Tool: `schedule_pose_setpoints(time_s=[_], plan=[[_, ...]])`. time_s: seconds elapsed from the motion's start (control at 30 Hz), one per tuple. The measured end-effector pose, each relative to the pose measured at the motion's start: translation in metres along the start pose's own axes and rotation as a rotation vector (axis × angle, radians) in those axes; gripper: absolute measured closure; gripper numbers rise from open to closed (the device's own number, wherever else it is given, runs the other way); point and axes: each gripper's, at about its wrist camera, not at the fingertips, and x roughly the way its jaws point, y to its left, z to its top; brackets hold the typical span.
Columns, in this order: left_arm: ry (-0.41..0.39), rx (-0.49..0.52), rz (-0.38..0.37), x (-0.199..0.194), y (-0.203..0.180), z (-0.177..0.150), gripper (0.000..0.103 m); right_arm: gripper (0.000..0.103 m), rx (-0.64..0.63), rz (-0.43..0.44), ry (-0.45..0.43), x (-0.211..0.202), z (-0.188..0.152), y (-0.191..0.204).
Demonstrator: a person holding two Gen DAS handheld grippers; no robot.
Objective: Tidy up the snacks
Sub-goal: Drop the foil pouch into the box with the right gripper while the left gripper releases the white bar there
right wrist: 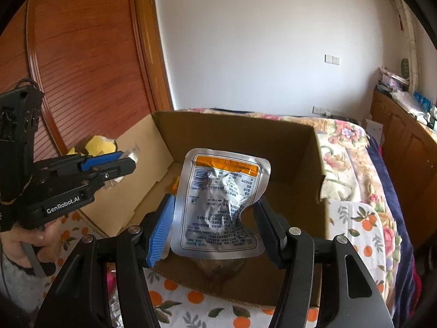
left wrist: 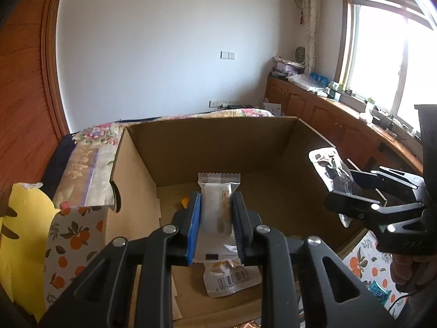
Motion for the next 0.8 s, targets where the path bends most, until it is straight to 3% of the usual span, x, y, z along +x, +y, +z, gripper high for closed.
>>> schedule_pose_setpoints(time_s=[0.3, 0.4, 0.57, 0.8], plan=[[0.038, -0.001, 0.005, 0.008, -0.005, -0.003, 0.078, 0.043, -0.016, -0.008, 0.056, 0.014, -0.009, 0.006], [0.049, -0.003, 0.007, 0.010, -0.006, -0.004, 0.070, 0.041, -0.014, -0.013, 0.073, 0.019, -0.009, 0.006], [0.051, -0.004, 0.005, 0.003, -0.009, -0.002, 0.065, 0.029, -0.015, -0.019, 0.062, 0.016, -0.010, 0.009], [0.028, 0.012, 0.009, -0.021, -0.011, 0.000, 0.060, 0.028, 0.020, -0.029, 0.038, -0.008, -0.009, 0.008]])
